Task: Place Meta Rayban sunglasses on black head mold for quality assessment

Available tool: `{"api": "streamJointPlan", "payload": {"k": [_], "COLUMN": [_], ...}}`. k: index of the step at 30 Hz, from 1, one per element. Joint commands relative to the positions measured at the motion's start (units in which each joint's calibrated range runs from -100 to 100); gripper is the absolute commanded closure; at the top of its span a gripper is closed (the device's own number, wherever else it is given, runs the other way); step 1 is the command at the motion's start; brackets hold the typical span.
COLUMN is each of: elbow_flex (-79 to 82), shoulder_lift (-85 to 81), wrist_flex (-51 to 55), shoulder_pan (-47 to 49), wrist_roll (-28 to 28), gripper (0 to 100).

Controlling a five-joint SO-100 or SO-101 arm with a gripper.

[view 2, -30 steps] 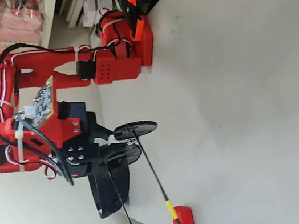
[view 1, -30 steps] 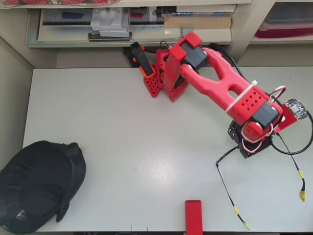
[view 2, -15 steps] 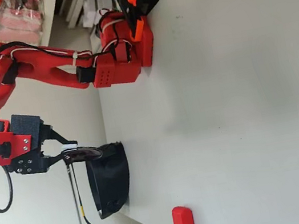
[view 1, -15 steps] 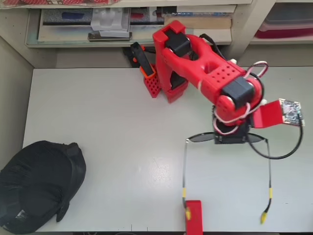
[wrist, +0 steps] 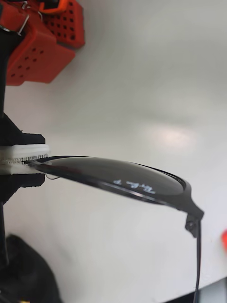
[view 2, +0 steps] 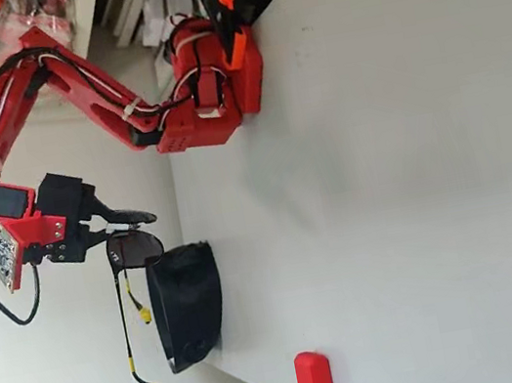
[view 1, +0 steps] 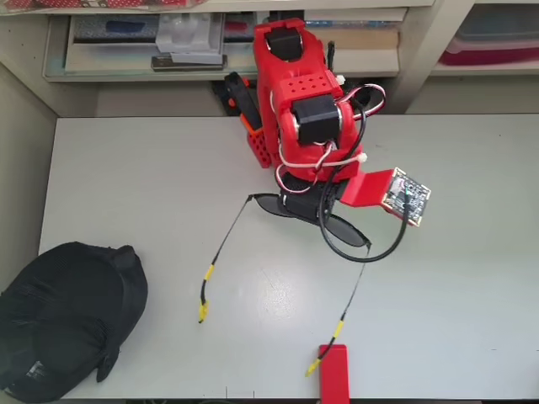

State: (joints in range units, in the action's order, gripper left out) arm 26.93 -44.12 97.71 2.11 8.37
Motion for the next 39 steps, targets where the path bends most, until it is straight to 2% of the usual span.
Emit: {"api": "streamJointPlan", "payload": {"k": [1,7,10,18,25,32,39], "elbow_flex": [-0.54,-1.18,-0.36,-0.36,2.01,16.29,37.04], "shoulder_lift": [-2.32,0.80,2.83,14.30,14.38,0.38,-22.73], "wrist_flex": [0.21,-10.18,-10.78,-10.87,-16.32,-19.00,-24.72], "shoulder_pan": [-14.42,-34.09,-41.77,-54.56,-60.38,-61.53,-62.76], "wrist_roll": [-1.43,-9.81,-12.81,-20.81,-28.48,-28.48,-28.36], "gripper": [100,100,100,100,100,100,100]}}
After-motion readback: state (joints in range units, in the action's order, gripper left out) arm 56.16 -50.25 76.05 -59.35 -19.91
